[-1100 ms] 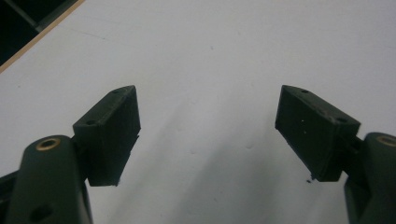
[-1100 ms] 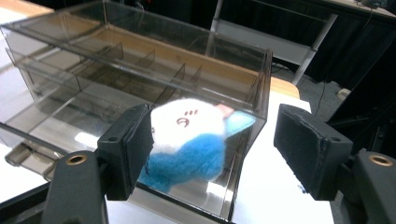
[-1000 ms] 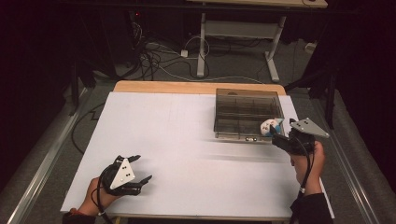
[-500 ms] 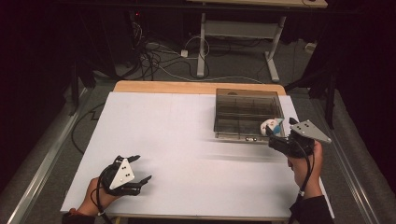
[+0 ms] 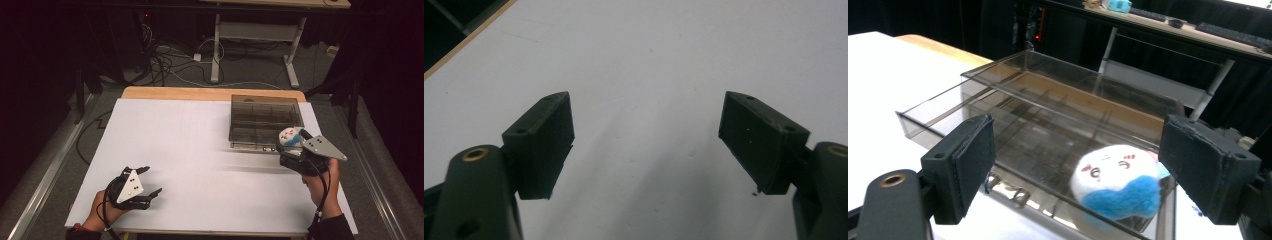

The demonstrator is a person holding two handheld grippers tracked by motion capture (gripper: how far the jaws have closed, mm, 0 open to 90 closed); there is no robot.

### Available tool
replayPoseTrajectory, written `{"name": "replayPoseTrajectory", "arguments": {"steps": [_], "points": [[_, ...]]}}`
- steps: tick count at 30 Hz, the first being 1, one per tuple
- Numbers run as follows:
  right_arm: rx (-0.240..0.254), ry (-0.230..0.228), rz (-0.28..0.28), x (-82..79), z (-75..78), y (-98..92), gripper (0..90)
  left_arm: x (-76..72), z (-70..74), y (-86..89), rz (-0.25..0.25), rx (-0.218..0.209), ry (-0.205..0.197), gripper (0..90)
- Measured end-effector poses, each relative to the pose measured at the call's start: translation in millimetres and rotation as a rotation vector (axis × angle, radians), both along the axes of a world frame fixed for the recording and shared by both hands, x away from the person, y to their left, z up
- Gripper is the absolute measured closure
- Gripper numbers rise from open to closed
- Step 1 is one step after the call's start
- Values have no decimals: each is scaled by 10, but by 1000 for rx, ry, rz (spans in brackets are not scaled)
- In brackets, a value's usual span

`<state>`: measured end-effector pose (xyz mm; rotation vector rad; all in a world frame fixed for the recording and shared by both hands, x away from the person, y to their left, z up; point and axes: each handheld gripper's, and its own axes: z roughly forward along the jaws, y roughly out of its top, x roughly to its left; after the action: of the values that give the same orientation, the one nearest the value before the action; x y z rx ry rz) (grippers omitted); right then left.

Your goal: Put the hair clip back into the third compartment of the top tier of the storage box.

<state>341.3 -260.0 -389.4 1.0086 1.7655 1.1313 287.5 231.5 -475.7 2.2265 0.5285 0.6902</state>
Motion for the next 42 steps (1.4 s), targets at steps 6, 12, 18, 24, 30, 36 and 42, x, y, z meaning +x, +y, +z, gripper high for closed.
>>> {"name": "replayPoseTrajectory", "arguments": {"steps": [6,12,18,24,30,36,42], "points": [[-6,-18,36,-87,13,45,151,-1,1,-3,-3,2,1,213],[-19,-36,49,-157,5,73,151,-1,-2,-8,-4,5,2,212],[-31,-49,71,-231,-14,111,152,-1,-3,-7,-5,5,3,212],[-61,-61,103,-290,-40,165,151,1,-7,-8,-6,6,6,212],[-77,-67,126,-341,-68,193,151,3,-17,-12,-6,11,9,212],[-95,-64,136,-389,-112,204,151,3,-16,-12,-7,11,9,212],[-111,-69,143,-428,-151,203,152,2,-23,-24,-11,14,12,212]]}}
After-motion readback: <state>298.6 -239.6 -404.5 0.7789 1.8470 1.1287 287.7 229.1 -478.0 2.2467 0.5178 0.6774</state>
